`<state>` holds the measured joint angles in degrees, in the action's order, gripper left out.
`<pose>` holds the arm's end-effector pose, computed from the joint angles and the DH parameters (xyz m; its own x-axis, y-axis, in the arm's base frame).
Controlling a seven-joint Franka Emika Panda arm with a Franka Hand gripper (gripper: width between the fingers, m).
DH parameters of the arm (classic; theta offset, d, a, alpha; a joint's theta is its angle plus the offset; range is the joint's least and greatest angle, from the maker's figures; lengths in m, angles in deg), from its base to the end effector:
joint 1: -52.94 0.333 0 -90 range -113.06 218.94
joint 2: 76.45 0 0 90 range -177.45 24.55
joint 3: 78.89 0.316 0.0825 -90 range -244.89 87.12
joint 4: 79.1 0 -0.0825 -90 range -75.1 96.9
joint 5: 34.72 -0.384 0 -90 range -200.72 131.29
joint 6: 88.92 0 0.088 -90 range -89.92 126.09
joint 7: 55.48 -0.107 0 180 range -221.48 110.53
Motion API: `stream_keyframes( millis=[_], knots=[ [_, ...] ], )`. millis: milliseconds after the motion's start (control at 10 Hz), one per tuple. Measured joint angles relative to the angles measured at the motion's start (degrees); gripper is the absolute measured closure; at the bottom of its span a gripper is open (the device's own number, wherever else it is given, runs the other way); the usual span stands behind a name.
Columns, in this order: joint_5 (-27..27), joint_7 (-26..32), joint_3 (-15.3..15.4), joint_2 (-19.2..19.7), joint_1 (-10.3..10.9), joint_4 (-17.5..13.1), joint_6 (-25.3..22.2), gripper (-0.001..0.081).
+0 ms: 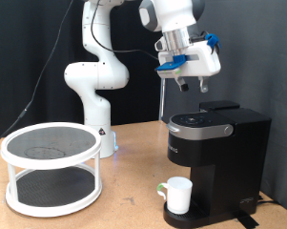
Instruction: Make a cup of coffee with the keurig machine
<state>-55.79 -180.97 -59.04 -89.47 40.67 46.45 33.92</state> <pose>0.4972 0.0897 0.4934 -0.5916 -0.7501 -0.2955 -0.7905 0.6117 0.0298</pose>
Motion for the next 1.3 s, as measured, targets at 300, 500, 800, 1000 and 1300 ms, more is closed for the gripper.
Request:
stream_keyframes(
  millis=[300, 500, 800, 1000, 1300],
  knots=[
    [0.95, -0.18, 0.44, 1.17, -0.01, 1.14, 1.87, 0.0607],
    [1.87, -0.76, 0.52, 2.53, -0.02, 1.62, 3.88, 0.0739],
    [2.62, -0.79, 0.52, 4.60, -0.02, 1.85, 5.59, 0.0803],
    [2.62, -0.76, 0.57, 5.62, 0.01, 1.88, 6.51, 0.0805],
    [2.41, -0.71, 0.77, 6.19, 0.12, 1.94, 6.60, 0.0806]
  ],
)
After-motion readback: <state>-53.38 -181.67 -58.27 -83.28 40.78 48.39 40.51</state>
